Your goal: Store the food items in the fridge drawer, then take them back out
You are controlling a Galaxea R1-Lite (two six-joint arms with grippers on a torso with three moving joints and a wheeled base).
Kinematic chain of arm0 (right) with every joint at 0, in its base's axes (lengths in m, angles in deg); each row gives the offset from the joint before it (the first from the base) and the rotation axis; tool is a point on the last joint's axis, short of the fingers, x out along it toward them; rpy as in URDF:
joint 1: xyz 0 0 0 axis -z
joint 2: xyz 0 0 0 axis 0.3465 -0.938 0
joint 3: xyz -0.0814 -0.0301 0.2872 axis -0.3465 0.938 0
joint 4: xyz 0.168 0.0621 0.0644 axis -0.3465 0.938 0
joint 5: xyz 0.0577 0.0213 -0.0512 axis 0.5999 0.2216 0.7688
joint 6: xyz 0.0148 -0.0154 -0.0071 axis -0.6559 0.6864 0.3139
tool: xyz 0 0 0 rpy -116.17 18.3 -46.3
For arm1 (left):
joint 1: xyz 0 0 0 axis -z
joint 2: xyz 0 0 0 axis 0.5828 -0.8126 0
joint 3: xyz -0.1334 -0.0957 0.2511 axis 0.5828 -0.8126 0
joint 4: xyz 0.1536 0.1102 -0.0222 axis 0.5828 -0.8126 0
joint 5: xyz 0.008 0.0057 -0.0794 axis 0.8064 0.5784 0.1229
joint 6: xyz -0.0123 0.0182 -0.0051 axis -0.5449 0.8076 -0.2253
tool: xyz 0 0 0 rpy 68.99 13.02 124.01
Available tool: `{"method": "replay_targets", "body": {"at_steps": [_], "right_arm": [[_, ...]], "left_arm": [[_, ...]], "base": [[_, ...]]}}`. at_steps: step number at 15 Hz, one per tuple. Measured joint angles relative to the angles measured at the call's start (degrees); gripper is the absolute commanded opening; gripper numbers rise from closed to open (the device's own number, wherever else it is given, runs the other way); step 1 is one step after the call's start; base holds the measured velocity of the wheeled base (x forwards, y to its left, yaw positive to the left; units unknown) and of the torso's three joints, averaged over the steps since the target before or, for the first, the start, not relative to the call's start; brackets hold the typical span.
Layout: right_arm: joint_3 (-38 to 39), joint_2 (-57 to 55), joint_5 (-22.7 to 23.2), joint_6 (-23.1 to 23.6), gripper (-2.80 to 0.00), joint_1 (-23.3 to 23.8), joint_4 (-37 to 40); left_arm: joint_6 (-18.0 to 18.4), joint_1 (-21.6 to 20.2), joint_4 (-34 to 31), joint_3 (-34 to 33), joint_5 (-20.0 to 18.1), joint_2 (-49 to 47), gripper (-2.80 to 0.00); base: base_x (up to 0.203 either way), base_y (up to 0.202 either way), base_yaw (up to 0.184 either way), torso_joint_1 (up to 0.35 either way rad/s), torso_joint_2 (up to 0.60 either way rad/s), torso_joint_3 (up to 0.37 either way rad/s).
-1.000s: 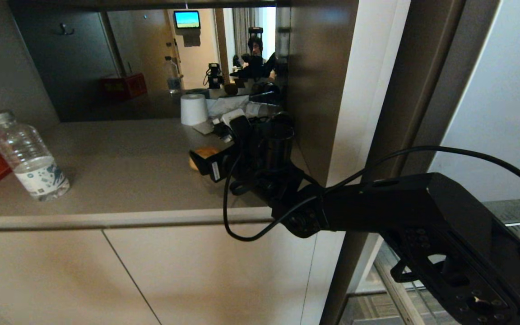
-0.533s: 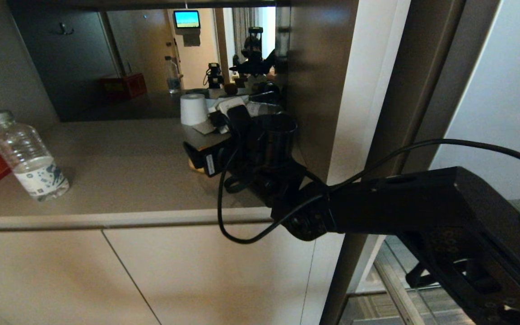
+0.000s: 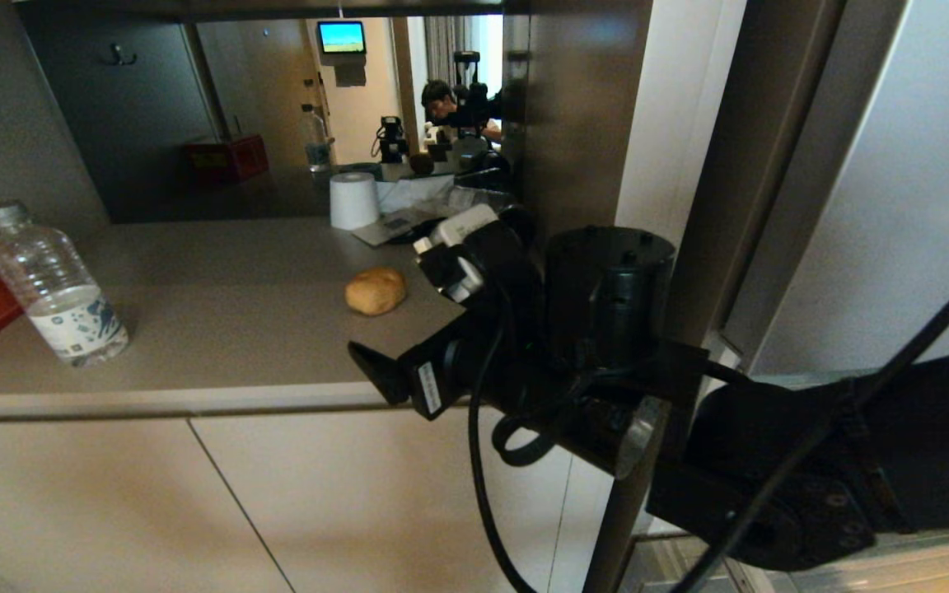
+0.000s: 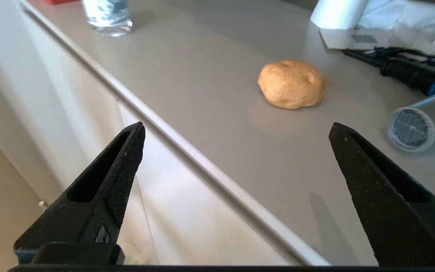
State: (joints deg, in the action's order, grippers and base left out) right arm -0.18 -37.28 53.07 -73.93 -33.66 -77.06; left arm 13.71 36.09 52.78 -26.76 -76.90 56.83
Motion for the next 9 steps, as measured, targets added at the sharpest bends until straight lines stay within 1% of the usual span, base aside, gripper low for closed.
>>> {"method": "replay_targets", "body": {"at_steps": [1, 3, 5, 7, 9], "right_arm": [[0.9, 1.7, 0.0, 0.3, 0.00, 0.0, 0.3], [0.9, 3.4, 0.0, 0.4, 0.00, 0.1, 3.3], [0.4, 4.1, 0.1, 0.4, 0.00, 0.6, 4.2], [-2.8, 3.7, 0.0, 0.4, 0.00, 1.9, 5.5], [-5.4, 2.2, -0.6, 0.0, 0.00, 4.8, 7.5]], "left_arm": [[0.0, 0.0, 0.0, 0.0, 0.0, 0.0, -2.80], [0.0, 0.0, 0.0, 0.0, 0.0, 0.0, -2.80], [0.0, 0.0, 0.0, 0.0, 0.0, 0.0, -2.80], [0.0, 0.0, 0.0, 0.0, 0.0, 0.0, -2.80], [0.0, 0.0, 0.0, 0.0, 0.0, 0.0, -2.80]], "base": [[0.000, 0.000, 0.000, 0.000, 0.00, 0.000], [0.000, 0.000, 0.000, 0.000, 0.00, 0.000], [0.000, 0.000, 0.000, 0.000, 0.00, 0.000], [0.000, 0.000, 0.000, 0.000, 0.00, 0.000], [0.000, 0.000, 0.000, 0.000, 0.00, 0.000]]}}
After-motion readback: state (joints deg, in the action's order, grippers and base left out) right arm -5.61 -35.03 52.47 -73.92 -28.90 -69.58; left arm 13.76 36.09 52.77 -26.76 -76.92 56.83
